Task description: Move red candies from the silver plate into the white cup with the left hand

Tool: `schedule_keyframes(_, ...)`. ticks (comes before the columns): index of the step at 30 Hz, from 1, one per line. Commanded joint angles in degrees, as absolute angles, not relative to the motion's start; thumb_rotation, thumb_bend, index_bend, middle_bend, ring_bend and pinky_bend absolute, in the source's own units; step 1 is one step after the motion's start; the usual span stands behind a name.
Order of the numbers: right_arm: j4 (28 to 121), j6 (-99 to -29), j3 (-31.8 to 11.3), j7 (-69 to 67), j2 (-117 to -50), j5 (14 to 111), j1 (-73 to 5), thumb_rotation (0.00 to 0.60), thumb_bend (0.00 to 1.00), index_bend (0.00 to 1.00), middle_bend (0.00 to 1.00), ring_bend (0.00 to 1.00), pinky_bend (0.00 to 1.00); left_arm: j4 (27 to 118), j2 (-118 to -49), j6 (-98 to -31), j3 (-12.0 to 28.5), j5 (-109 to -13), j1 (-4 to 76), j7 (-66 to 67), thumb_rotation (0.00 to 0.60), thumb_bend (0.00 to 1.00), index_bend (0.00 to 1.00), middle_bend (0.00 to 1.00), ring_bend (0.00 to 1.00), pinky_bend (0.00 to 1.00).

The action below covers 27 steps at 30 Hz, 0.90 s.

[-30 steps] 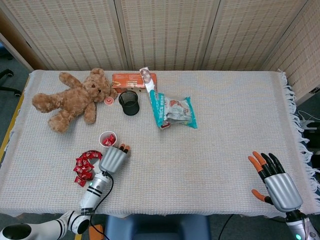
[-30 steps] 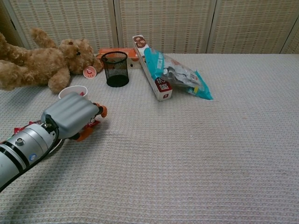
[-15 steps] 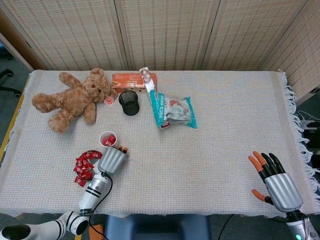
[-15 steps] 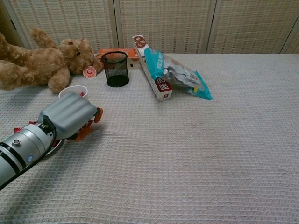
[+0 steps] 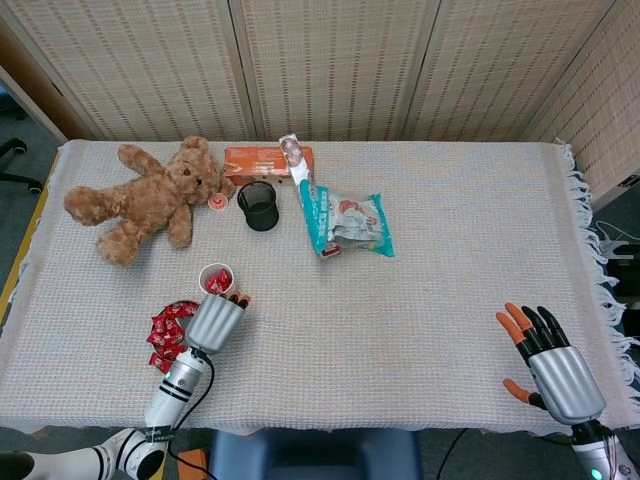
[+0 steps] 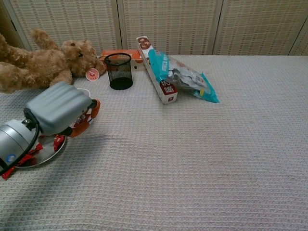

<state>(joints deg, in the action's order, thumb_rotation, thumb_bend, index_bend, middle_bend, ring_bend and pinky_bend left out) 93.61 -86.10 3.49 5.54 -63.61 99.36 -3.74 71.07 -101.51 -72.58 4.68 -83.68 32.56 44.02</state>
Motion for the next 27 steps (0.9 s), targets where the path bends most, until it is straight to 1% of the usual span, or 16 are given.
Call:
schedule_keyframes(1, 93.6, -86.1, 3.5, 5.6, -63.6, 99.4, -3.8, 0.6, 0.07, 0.0, 0.0, 0.0, 0.0, 76.8, -97.4, -75.0, 6.3, -84.4, 32.1, 44.4, 0.6, 0.43, 0.46, 0.57, 0.76, 1.0)
schedule_keyframes(4, 93.6, -85.9, 3.5, 5.7, -63.7, 99.3, -3.8, 0.6, 0.07, 0.0, 0.0, 0.0, 0.0, 79.0, -95.6, -75.6, 8.3, -83.8, 32.5, 44.1, 0.6, 0.43, 0.46, 0.55, 0.76, 1.0)
schedule_keyframes(6, 93.6, -85.8, 3.5, 5.9, -63.8, 99.3, -3.8, 0.6, 0.07, 0.0, 0.0, 0.0, 0.0, 78.9, -95.0, -75.3, 10.0, -83.1, 33.2, 43.5, 0.6, 0.43, 0.46, 0.54, 0.76, 1.0)
schedule_keyframes(9, 93.7, -85.7, 3.5, 6.1, -63.9, 99.2, -3.9, 0.6, 0.07, 0.0, 0.0, 0.0, 0.0, 76.1, -95.6, -73.9, 12.0, -81.5, 34.6, 42.2, 0.6, 0.43, 0.46, 0.53, 0.76, 1.0)
schedule_keyframes(11, 93.7, -85.7, 3.4, 6.2, -63.9, 99.2, -3.9, 0.6, 0.07, 0.0, 0.0, 0.0, 0.0, 73.8, -96.3, -72.5, 12.6, -80.3, 35.4, 42.2, 0.6, 0.43, 0.46, 0.53, 0.76, 1.0)
schedule_keyframes(14, 93.7, -85.8, 3.3, 6.1, -63.9, 98.9, -3.8, 0.6, 0.07, 0.0, 0.0, 0.0, 0.0, 70.8, -97.6, -70.1, 12.6, -78.5, 36.5, 43.7, 0.6, 0.43, 0.45, 0.51, 0.76, 1.0)
schedule_keyframes(17, 93.7, -86.1, 3.2, 6.1, -63.9, 98.8, -3.7, 0.6, 0.07, 0.0, 0.0, 0.0, 0.0, 69.3, -98.6, -69.3, 12.2, -77.5, 36.6, 43.5, 0.6, 0.43, 0.44, 0.5, 0.76, 1.0)
schedule_keyframes(20, 93.7, -86.2, 3.2, 6.1, -63.9, 98.8, -3.6, 0.6, 0.07, 0.0, 0.0, 0.0, 0.0, 68.4, -98.8, -68.7, 11.9, -76.5, 36.7, 44.1, 0.6, 0.43, 0.39, 0.43, 0.76, 1.0)
schedule_keyframes(24, 93.6, -86.2, 3.1, 6.3, -64.0, 98.6, -3.6, 0.6, 0.07, 0.0, 0.0, 0.0, 0.0, 70.0, -98.0, -68.8, 11.1, -76.7, 36.6, 44.0, 0.6, 0.43, 0.35, 0.36, 0.75, 1.0)
schedule_keyframes(27, 93.7, -85.9, 3.2, 6.6, -64.1, 98.8, -3.7, 0.6, 0.07, 0.0, 0.0, 0.0, 0.0, 72.1, -97.4, -69.6, 10.7, -77.3, 36.3, 43.4, 0.6, 0.43, 0.3, 0.3, 0.75, 1.0)
